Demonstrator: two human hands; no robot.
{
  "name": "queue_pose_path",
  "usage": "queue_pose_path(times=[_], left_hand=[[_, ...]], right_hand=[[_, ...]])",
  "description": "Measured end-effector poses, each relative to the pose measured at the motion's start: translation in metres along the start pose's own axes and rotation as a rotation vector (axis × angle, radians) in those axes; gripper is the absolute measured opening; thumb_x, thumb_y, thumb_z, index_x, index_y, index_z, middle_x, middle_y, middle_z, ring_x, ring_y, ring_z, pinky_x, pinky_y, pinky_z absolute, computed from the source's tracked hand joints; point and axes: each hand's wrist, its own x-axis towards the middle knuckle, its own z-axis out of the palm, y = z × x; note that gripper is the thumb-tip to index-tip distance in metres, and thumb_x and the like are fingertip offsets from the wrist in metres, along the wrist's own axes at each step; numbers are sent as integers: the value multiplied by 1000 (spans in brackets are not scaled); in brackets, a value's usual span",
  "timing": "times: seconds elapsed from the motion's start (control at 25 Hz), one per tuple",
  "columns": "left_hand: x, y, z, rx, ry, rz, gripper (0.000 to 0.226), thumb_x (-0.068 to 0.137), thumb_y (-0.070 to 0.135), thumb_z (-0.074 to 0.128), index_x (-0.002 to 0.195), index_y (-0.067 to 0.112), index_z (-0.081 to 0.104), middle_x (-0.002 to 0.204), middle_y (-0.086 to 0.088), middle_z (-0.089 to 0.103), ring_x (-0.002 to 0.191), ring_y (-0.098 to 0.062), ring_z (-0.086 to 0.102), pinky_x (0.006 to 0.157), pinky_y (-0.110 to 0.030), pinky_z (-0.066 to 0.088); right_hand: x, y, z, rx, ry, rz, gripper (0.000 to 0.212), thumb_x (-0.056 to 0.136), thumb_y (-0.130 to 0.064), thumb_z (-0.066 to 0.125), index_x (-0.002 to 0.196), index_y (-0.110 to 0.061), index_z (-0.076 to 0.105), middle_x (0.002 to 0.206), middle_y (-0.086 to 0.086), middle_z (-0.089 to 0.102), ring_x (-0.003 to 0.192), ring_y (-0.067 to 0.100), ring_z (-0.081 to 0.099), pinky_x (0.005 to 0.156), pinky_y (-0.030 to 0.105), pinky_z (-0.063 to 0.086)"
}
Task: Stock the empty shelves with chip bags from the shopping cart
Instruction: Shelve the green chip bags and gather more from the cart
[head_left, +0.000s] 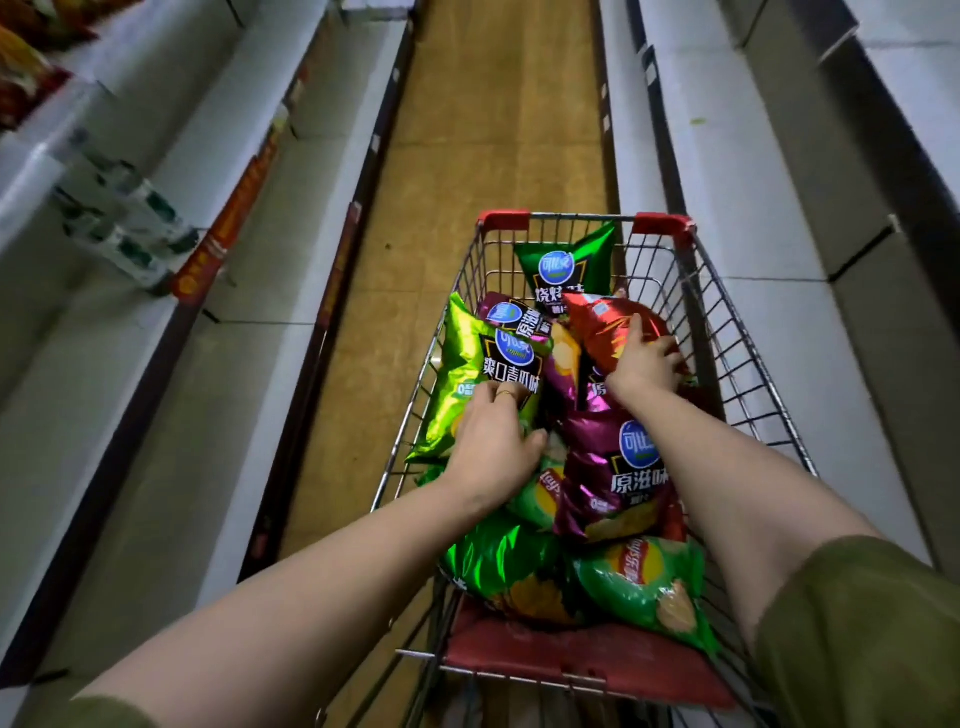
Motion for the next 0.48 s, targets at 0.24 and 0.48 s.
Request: queue_pose_path(times=[0.24, 0.48], left_hand=[[-21, 25, -36, 65, 41, 227, 67, 84, 19, 66, 141, 10, 33, 143, -7, 32, 134, -23, 35, 109, -26, 24], [-49, 77, -99, 479, 102, 620, 103, 77, 30, 73, 152, 19, 1, 159, -12, -7, 147, -28, -3, 118, -39, 3]], right_hand=[[-61, 15, -103, 551, -48, -197, 70, 76, -2, 64, 140, -19, 41, 113, 13, 60, 91, 25, 58, 73, 25, 43], [-186, 21, -214, 436, -402, -368, 71, 69, 6, 59, 129, -31, 49, 96, 7, 60, 78, 22, 60, 68, 31, 51]])
